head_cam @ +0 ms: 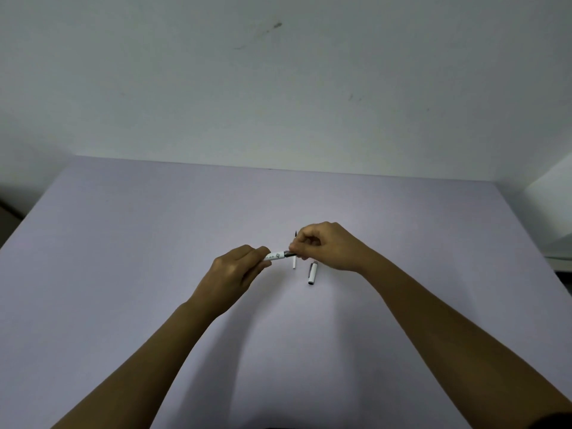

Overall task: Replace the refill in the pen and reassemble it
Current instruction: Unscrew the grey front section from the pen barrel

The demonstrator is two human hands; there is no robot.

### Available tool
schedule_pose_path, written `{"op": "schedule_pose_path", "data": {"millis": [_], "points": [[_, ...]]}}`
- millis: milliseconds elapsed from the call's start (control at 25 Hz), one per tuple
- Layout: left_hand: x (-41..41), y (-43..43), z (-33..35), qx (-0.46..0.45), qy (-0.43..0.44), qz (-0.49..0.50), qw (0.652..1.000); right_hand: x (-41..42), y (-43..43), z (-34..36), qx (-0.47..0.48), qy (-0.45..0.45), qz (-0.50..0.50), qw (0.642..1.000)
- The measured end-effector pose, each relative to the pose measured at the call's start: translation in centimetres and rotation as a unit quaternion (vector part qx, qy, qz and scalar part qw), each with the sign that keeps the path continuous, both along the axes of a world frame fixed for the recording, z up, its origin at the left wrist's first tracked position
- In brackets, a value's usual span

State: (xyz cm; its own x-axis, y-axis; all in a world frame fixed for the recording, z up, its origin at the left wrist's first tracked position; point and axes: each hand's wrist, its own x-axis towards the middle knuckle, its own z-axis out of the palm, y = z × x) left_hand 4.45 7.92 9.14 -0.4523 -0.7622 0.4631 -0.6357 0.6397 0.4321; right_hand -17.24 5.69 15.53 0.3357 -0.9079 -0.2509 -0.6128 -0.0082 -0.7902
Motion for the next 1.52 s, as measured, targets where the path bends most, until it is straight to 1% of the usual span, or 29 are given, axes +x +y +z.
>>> {"op": "schedule_pose_path", "data": {"millis": [120, 160, 240, 320, 400, 480, 520, 640, 680, 760, 880, 1000, 1120, 1200, 1360, 1440, 1520], "points": [[-0.2, 0.1, -0.1, 0.002, 0.014, 0.006, 1.000, -0.3, 0.1, 0.0, 0.009, -0.068, -0.011, 0.998], [-0.3, 0.1, 0.0, 0.000, 0.018, 0.008, 1.000, -0.2, 0.2, 0.1, 0.015, -0.065, -0.024, 0.998], [-0.5, 0.1, 0.3, -0.004, 0.020, 0.008, 1.000, 0.0, 0.3, 0.1, 0.028, -0.026, -0.037, 0.999], [-0.5, 0.1, 0.3, -0.006, 0.017, 0.005, 1.000, -0.1, 0.3, 0.1, 0.028, -0.006, -0.024, 0.999], [-0.5, 0.1, 0.3, 0.000, 0.019, 0.006, 1.000, -0.2, 0.4, 0.1, 0.019, -0.031, -0.014, 0.999], [-0.5, 0.2, 0.2, 0.002, 0.023, 0.012, 1.000, -0.2, 0.3, 0.1, 0.033, -0.084, -0.025, 0.996], [-0.5, 0.1, 0.3, 0.000, 0.026, 0.015, 1.000, -0.2, 0.3, 0.1, 0.040, -0.088, -0.032, 0.995], [-0.5, 0.1, 0.4, -0.002, 0.033, 0.021, 0.999, 0.2, 0.4, 0.3, 0.049, -0.032, -0.044, 0.997], [-0.4, 0.1, 0.4, -0.001, 0.032, 0.020, 0.999, 0.1, 0.4, 0.3, 0.048, -0.025, -0.044, 0.998], [-0.3, 0.1, 0.3, 0.002, 0.031, 0.019, 0.999, 0.0, 0.4, 0.3, 0.035, -0.038, -0.037, 0.998], [-0.3, 0.1, 0.2, 0.001, 0.032, 0.021, 0.999, -0.1, 0.3, 0.4, 0.042, -0.084, -0.039, 0.995], [-0.6, 0.0, 0.4, 0.004, 0.034, 0.021, 0.999, 0.1, 0.3, 0.5, 0.048, -0.052, -0.074, 0.995], [-0.6, 0.0, 0.5, 0.013, 0.043, 0.021, 0.999, 0.2, 0.4, 0.6, 0.036, -0.032, -0.070, 0.996], [-0.7, 0.1, 0.5, 0.016, 0.047, 0.022, 0.999, 0.0, 0.3, 0.4, 0.032, -0.065, -0.065, 0.995], [-1.1, 0.3, 0.8, 0.025, 0.079, 0.052, 0.995, -0.3, 0.1, 0.6, 0.067, -0.177, -0.078, 0.979], [-1.4, 0.5, 0.9, 0.034, 0.098, 0.069, 0.992, -0.1, 0.2, 0.7, 0.063, -0.207, -0.096, 0.971], [-1.8, 0.6, 0.8, 0.033, 0.084, 0.075, 0.993, 0.2, 0.2, 0.8, 0.049, -0.235, -0.119, 0.963]]}}
